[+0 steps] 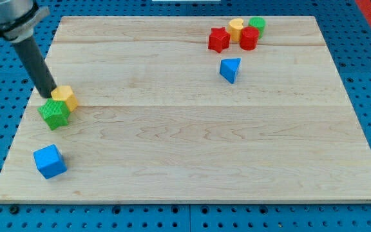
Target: Move the yellow hexagon into green star
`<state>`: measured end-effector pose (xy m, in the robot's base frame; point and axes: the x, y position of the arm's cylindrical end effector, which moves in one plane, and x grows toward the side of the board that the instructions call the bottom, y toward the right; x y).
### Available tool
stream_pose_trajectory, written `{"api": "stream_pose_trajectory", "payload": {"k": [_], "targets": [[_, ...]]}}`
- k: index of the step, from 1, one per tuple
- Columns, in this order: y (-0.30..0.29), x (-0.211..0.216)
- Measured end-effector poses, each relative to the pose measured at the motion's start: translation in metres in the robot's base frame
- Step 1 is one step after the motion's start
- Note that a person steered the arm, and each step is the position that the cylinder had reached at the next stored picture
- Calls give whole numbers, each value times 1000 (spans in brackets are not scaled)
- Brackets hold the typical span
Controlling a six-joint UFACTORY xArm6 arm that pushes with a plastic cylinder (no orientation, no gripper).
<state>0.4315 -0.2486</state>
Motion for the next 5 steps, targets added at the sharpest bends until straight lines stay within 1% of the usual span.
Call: {"api": "stream_pose_trajectory", "payload": {"k": [1,2,3,4,5], "targets": [[0,29],[13,34],[12,50],[-16,12],[12,-26]]}}
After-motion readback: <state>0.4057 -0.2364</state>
